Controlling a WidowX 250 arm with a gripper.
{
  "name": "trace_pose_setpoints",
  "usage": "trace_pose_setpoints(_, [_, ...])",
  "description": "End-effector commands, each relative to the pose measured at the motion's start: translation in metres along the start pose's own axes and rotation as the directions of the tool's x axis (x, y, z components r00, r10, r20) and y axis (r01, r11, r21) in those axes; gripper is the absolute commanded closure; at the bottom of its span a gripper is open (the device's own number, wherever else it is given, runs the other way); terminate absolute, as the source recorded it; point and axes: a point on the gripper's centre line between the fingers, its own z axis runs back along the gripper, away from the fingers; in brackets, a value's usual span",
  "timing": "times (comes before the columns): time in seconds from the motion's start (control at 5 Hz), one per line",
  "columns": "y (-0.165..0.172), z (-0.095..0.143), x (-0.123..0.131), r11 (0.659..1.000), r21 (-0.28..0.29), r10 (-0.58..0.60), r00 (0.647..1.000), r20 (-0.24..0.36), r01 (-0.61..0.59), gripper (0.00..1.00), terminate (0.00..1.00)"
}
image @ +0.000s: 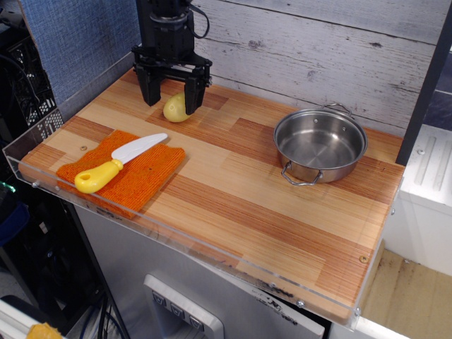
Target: Put the potato in the pan
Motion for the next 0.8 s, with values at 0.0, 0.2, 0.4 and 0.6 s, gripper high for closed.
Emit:
trace_pose_setpoints(0.0, [0.002, 0.003, 0.013, 1.000, 0.018, 0.001, 1.000, 0.008, -0.001, 0.00, 0.00])
trace_pose_setpoints(0.2, [0.003, -0.001, 0.012, 1.000, 0.023, 0.008, 1.000, 0.001, -0.008, 1.00, 0.00])
trace_pose_setpoints(0.4, [0.004, 0.011, 0.008, 0.999, 0.023, 0.026, 0.999, 0.043, -0.027, 1.00, 0.00])
trace_pose_setpoints(0.6, [0.008, 0.047, 0.001, 0.998, 0.005, 0.057, 0.992, 0.115, -0.058, 1.00, 0.00])
